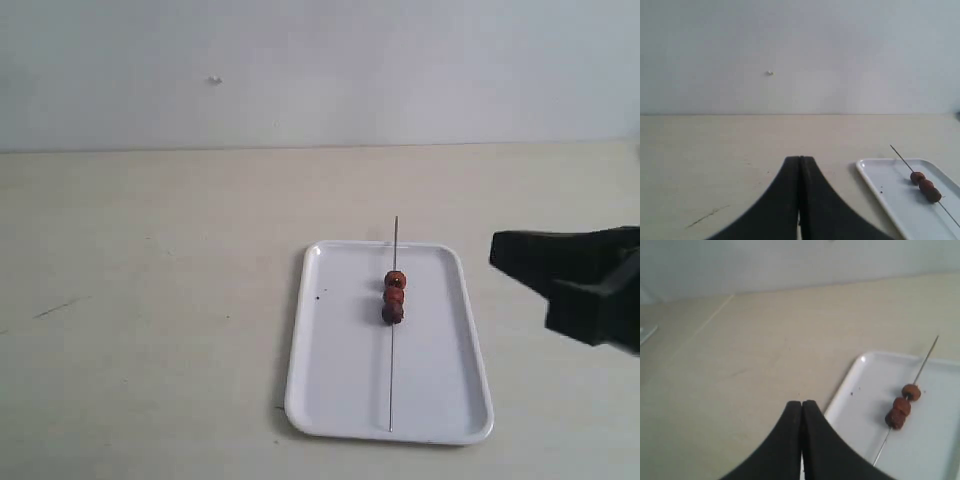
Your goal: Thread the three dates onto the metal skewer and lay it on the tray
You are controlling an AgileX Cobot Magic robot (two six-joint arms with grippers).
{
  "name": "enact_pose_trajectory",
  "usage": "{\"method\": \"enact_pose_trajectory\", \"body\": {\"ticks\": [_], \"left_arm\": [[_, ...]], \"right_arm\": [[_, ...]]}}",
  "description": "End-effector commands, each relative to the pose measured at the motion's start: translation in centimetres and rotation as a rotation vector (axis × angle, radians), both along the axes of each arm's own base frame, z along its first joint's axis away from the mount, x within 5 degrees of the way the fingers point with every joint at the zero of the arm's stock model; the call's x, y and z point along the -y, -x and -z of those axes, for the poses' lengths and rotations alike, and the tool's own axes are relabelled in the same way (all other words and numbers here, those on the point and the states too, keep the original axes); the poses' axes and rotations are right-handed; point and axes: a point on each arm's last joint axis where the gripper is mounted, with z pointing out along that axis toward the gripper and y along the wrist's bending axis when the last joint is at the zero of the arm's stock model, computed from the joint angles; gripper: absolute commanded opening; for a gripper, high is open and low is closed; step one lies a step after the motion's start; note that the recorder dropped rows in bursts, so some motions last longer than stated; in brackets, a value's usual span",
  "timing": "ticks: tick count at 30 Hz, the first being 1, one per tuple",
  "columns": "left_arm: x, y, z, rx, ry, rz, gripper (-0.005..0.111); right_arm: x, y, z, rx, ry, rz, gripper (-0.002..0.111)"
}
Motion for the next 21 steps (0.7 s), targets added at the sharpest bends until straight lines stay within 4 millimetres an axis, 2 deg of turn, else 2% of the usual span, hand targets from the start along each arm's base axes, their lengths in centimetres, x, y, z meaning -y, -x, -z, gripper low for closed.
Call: {"method": "enact_pose_trajectory", "body": {"ticks": [1,4,7,11,15,21], "left_arm": [[0.0,0.0,0.0,0.005,-0.003,0.000,0.000],[0.0,0.0,0.0,0.005,-0.002,0.006,0.000],[0.0,0.0,0.0,0.005,-0.002,0.006,0.000],[0.0,0.0,0.0,0.005,-0.002,0.006,0.000],[0.0,0.0,0.0,0.005,-0.002,0.006,0.000],[0.0,0.0,0.0,0.005,-0.002,0.006,0.000]], "right_arm": [[1.6,1.4,-1.9,0.157,-0.007,0.091,0.000],[3.0,2.2,-3.0,0.332,0.153,0.140,0.000],[4.7,2.9,-3.8,0.386,0.147,0.273,0.000],[7.5,5.8,-5.4,0.535,0.128,0.542,0.000],[8.0,7.2,-5.9,0.605,0.144,0.630,0.000],[8.0,7.3,-5.9,0.610,0.146,0.632,0.000]]}}
